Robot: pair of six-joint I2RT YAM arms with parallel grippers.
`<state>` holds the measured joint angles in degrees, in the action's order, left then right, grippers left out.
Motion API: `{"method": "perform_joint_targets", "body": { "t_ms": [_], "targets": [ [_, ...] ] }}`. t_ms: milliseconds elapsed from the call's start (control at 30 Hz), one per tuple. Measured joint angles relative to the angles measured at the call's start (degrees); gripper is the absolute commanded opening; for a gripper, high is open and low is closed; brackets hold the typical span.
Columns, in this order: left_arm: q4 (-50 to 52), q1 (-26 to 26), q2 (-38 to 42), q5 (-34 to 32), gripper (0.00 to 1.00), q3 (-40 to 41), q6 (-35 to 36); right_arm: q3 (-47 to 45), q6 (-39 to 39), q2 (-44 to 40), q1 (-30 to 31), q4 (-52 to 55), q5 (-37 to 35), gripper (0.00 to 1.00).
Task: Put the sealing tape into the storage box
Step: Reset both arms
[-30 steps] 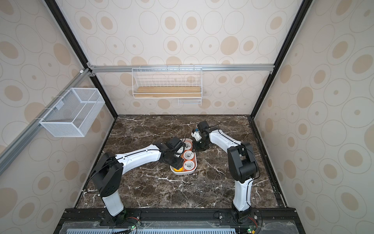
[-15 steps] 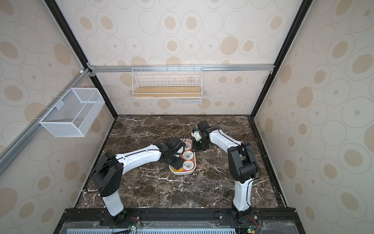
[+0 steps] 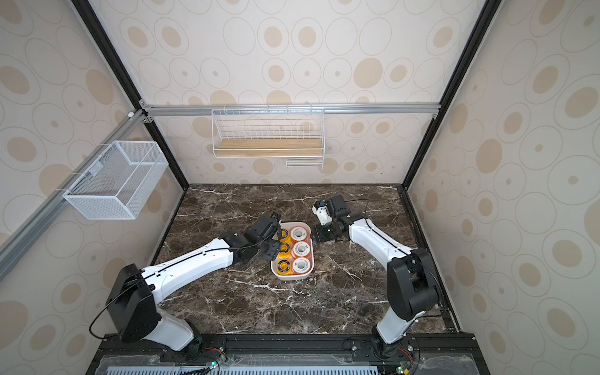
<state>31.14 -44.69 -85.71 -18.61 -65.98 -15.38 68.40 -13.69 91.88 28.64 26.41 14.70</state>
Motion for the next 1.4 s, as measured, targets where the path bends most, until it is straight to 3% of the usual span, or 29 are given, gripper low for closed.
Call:
{"method": "perform_joint_targets", "body": {
  "t_ms": [233, 567, 767, 1000, 1233, 1400],
  "targets": [
    [-13.73, 0.17, 7.91, -12.76, 0.81, 12.22, 3.85, -9.14, 0.44, -9.01, 0.00, -9.11, -8.72, 0.64],
    [-35.04, 2.51, 12.31, -23.28, 0.87, 25.16, 10.60, -18.14, 1.20, -15.80, 0.00, -19.32, -25.07, 0.72],
    [-42.21, 8.92, 13.55, -27.80, 0.94, 30.08, 11.45, -23.02, 4.96, -17.25, -0.24, -25.09, -38.82, 0.84],
    [-46.93, 17.86, 15.89, -30.36, 0.99, 34.82, 11.80, -26.62, 10.29, -17.27, -3.93, -30.80, -51.56, 0.89],
    [-47.17, 25.40, 19.98, -30.86, 0.99, 37.44, 11.54, -31.89, 11.13, -17.70, -10.97, -35.01, -54.31, 0.98],
    [-48.52, 31.26, 20.11, -27.82, 0.99, 39.15, 10.84, -33.24, 10.54, -17.66, -15.23, -36.68, -53.18, 1.00]
  ]
}}
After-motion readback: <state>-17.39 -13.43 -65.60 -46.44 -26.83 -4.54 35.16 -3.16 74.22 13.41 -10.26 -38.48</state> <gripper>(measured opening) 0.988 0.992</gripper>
